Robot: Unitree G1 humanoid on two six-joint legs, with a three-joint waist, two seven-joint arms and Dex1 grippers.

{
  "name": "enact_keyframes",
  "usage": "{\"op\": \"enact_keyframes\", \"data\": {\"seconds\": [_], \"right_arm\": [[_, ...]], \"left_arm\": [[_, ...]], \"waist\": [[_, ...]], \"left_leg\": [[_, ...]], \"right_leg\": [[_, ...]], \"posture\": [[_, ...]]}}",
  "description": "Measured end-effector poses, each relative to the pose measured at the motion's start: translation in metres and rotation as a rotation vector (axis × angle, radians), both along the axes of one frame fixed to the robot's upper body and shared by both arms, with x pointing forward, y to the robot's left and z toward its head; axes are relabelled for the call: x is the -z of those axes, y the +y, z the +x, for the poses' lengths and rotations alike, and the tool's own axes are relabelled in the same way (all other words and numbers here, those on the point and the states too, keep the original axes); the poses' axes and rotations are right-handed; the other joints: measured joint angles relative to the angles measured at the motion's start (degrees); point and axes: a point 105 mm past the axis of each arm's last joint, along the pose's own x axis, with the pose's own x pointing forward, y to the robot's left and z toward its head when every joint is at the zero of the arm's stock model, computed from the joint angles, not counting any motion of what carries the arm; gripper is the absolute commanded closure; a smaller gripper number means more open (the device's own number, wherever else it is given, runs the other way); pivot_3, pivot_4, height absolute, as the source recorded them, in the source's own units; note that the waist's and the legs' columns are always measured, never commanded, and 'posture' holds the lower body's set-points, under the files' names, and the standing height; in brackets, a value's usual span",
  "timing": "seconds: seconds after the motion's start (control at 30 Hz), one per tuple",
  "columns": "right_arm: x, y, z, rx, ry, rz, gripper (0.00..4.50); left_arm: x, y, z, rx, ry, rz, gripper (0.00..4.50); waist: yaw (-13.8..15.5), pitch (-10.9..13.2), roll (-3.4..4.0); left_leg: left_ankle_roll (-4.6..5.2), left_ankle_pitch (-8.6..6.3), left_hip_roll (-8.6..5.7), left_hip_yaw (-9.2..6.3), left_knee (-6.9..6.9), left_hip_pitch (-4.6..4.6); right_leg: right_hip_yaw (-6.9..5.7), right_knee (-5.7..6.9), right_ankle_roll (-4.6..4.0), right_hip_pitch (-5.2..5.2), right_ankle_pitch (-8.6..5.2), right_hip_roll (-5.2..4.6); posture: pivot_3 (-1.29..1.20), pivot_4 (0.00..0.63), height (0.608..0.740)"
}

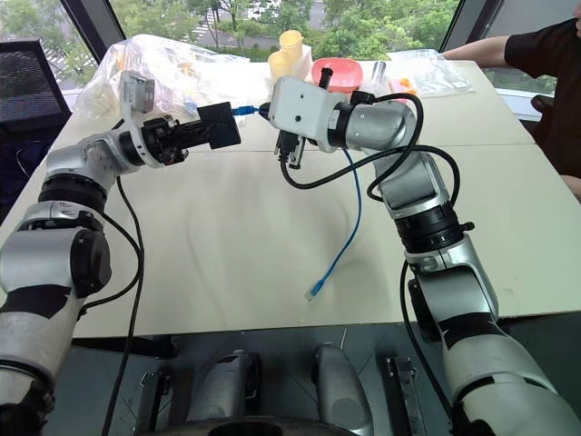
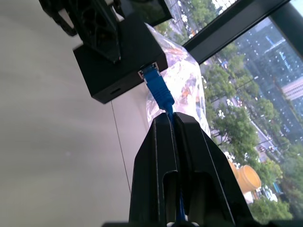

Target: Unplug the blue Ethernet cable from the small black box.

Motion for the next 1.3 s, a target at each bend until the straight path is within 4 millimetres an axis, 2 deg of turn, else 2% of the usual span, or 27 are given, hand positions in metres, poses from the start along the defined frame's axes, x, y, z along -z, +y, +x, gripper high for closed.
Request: {"op": "enact_keyframes", "data": {"seconds": [0.07, 0.13, 0.2, 0.33, 0.43, 0.6, 0.8, 0.97, 1.3], "right_arm": [[0.004, -0.004, -0.001, -0.017, 0.090, 0.059, 4.50], [0.005, -0.010, 0.000, -0.031, 0.200, 0.151, 3.91], [-0.001, -0.023, 0.001, -0.032, 0.298, 0.249, 3.07], [-0.008, -0.041, -0.001, -0.041, 0.556, 0.410, 1.06], [-0.017, -0.037, -0.019, -0.156, 0.760, 0.477, 1.06], [-0.037, -0.031, -0.033, -0.202, 0.899, 0.522, 1.06], [-0.034, -0.025, -0.043, -0.232, 1.070, 0.569, 1.06], [-0.035, -0.006, -0.056, -0.292, 1.115, 0.559, 1.06], [-0.037, 0.001, -0.060, -0.298, 1.108, 0.567, 1.06]], "left_arm": [[0.002, -0.002, -0.001, 0.015, 0.003, 0.015, 3.99], [0.003, -0.004, -0.003, 0.038, 0.001, 0.039, 3.99], [0.003, 0.002, -0.006, 0.039, 0.002, 0.078, 3.99], [-0.006, 0.007, -0.021, 0.098, -0.006, 0.109, 3.99], [-0.022, -0.001, -0.032, 0.172, -0.037, 0.088, 3.99], [-0.041, -0.011, -0.048, 0.271, -0.083, 0.053, 3.99], [-0.046, -0.016, -0.060, 0.339, -0.098, 0.035, 3.99], [-0.045, -0.019, -0.061, 0.356, -0.095, 0.026, 3.99], [-0.045, -0.021, -0.063, 0.369, -0.103, 0.024, 3.99]], "waist": [[0.05, 0.00, -0.01], [0.04, 0.01, -0.01], [-0.01, 0.01, -0.01], [-0.10, 0.02, 0.01], [0.06, 0.03, 0.02], [0.07, 0.03, 0.03], [0.01, 0.03, 0.02], [0.04, 0.03, 0.02], [0.07, 0.03, 0.02]], "left_leg": [[0.00, 0.00, 0.00, -0.02, 0.01, -0.02], [0.00, 0.00, 0.00, -0.03, 0.03, -0.04], [0.00, 0.00, 0.01, -0.05, 0.03, -0.05], [0.00, 0.00, 0.10, -0.08, -0.01, -0.04], [0.00, 0.00, 0.11, -0.11, 0.01, -0.05], [0.01, 0.00, 0.09, -0.10, 0.02, -0.06], [0.01, 0.00, 0.08, -0.09, 0.02, -0.09], [0.01, 0.00, 0.08, -0.10, 0.04, -0.14], [0.01, 0.00, 0.07, -0.11, 0.05, -0.18]], "right_leg": [[-0.02, -0.01, 0.00, 0.01, 0.00, -0.01], [-0.02, 0.00, 0.00, 0.00, 0.00, -0.01], [-0.02, 0.02, 0.00, -0.01, 0.00, -0.01], [-0.02, 0.07, -0.01, -0.06, 0.00, -0.01], [-0.04, 0.08, -0.02, -0.06, 0.00, -0.02], [-0.04, 0.06, -0.02, -0.06, -0.01, -0.04], [-0.05, 0.04, -0.02, -0.07, 0.00, -0.02], [-0.05, 0.04, -0.01, -0.08, 0.00, -0.01], [-0.06, 0.01, -0.01, -0.09, 0.00, -0.02]], "posture": [[0.00, 0.150, 0.740], [0.00, 0.150, 0.740], [0.00, 0.150, 0.740], [0.00, 0.150, 0.740], [0.00, 0.150, 0.740], [0.00, 0.150, 0.740], [0.00, 0.150, 0.740], [0.00, 0.150, 0.740], [0.00, 0.150, 0.740]]}}
